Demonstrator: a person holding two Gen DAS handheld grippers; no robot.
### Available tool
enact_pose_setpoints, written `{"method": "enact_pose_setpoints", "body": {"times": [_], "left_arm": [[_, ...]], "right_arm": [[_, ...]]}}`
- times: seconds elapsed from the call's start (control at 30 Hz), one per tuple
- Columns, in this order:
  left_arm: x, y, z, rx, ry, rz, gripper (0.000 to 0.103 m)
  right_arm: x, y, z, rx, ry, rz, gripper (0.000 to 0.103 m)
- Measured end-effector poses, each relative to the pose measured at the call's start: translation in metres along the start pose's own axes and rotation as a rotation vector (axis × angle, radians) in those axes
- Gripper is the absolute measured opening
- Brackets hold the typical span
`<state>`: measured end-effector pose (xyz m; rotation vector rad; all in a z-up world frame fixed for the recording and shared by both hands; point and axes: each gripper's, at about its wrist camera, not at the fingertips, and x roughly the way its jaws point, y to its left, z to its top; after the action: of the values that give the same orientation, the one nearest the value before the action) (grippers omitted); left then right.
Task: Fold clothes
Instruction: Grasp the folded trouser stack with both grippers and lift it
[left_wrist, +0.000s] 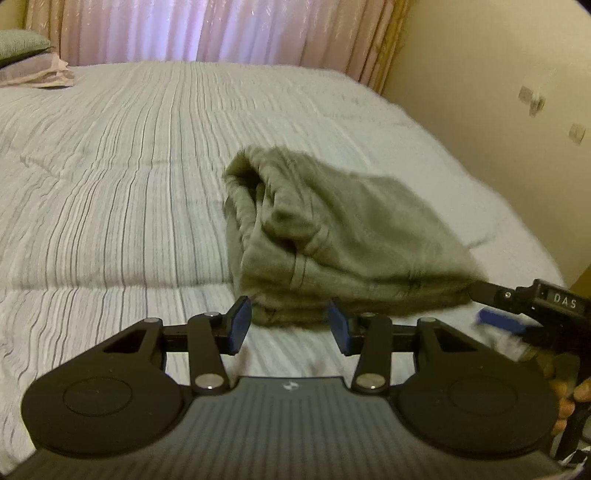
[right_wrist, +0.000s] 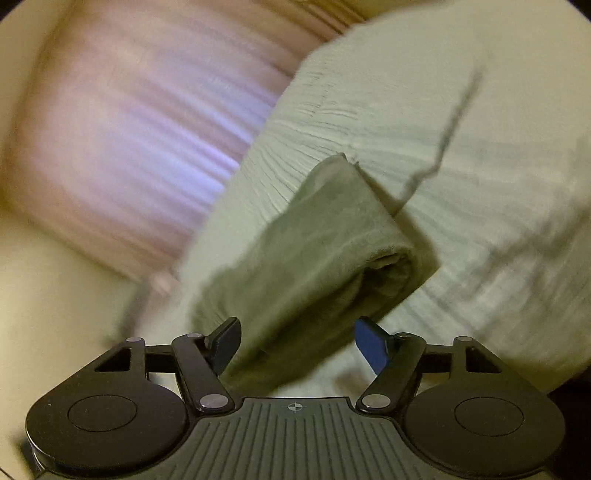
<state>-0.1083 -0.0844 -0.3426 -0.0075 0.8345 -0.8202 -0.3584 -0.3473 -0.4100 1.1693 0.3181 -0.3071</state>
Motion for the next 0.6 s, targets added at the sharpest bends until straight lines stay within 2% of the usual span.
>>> {"method": "enact_pose_setpoints", "body": {"times": [0.1,0.27,0.43,0.5,0.53,0.57,0.6], "left_arm": [[0.006,0.009,0.010,-0.103,-0.009,-0.070,0.038],[0.016,0.023,0.027,-0.274,-0.024,-0.186,0.038],[0.040,0.028,0.033,-0.388,-0.002,-0.197,0.038],[0.049,0.028,0.034,-0.418,0.008,-0.192,0.037],[0.052,0.028,0.034,-0.424,0.006,-0.186,0.034],[0.054,0.027,0.034,-0.422,0.001,-0.173,0.031],[0.054,0.026,0.035,-0.405,-0.009,-0.146,0.019]], "right_arm": [[0.004,-0.016,0.008,0.158,-0.008,0.097,0.057],[0.012,-0.026,0.017,0.244,-0.018,0.117,0.050],[0.016,-0.036,0.019,0.281,-0.012,0.120,0.046],[0.017,-0.040,0.018,0.298,-0.011,0.118,0.035],[0.018,-0.042,0.018,0.308,-0.012,0.116,0.030],[0.019,-0.044,0.017,0.313,-0.014,0.112,0.012],[0.017,-0.044,0.017,0.305,-0.023,0.103,0.009]]}}
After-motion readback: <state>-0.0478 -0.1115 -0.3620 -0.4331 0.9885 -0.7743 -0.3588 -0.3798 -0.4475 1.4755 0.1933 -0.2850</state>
